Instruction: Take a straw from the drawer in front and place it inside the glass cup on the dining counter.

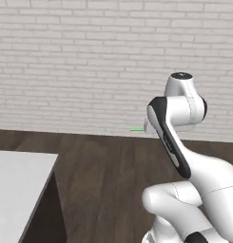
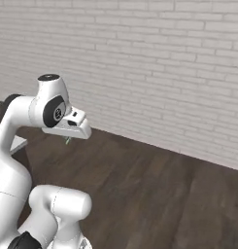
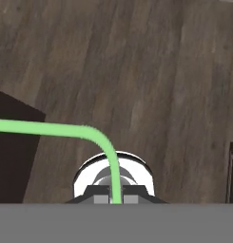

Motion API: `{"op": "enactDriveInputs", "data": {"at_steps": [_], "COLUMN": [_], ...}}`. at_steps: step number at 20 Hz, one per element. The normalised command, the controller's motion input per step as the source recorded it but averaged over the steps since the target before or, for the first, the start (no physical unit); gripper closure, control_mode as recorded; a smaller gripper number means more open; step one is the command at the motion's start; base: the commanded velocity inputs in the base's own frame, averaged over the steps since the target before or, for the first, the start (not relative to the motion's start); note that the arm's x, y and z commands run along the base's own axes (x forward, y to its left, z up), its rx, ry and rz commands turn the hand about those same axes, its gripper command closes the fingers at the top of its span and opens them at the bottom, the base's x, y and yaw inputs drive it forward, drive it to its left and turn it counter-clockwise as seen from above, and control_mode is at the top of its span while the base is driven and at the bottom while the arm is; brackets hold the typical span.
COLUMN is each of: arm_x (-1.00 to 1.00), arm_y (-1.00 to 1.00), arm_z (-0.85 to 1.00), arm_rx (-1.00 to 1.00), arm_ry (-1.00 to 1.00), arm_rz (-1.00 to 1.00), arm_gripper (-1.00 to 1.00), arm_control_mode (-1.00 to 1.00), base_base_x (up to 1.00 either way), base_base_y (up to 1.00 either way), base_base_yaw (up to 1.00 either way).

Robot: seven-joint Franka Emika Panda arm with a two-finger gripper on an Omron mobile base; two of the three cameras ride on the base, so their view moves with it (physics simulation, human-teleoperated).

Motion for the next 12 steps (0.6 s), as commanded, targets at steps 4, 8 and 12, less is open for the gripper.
{"op": "enactDriveInputs", "data": {"at_steps": [4, 8, 12], "arm_x": [0.00, 0.00, 0.00], "arm_y": [0.00, 0.00, 0.00], "arm_z": [0.00, 0.00, 0.00], "arm_rx": [0.00, 0.00, 0.00], "arm_ry": [0.00, 0.00, 0.00], "arm_rz": [0.00, 0.00, 0.00], "arm_gripper": [1.00, 1.00, 1.00], "arm_control_mode": [1.00, 1.00, 1.00], "base_base_x": [1.00, 1.00, 1.00], "base_base_y": [-0.42, -0.44, -0.44], "base_base_yaw": [0.47, 0.52, 0.54]}}
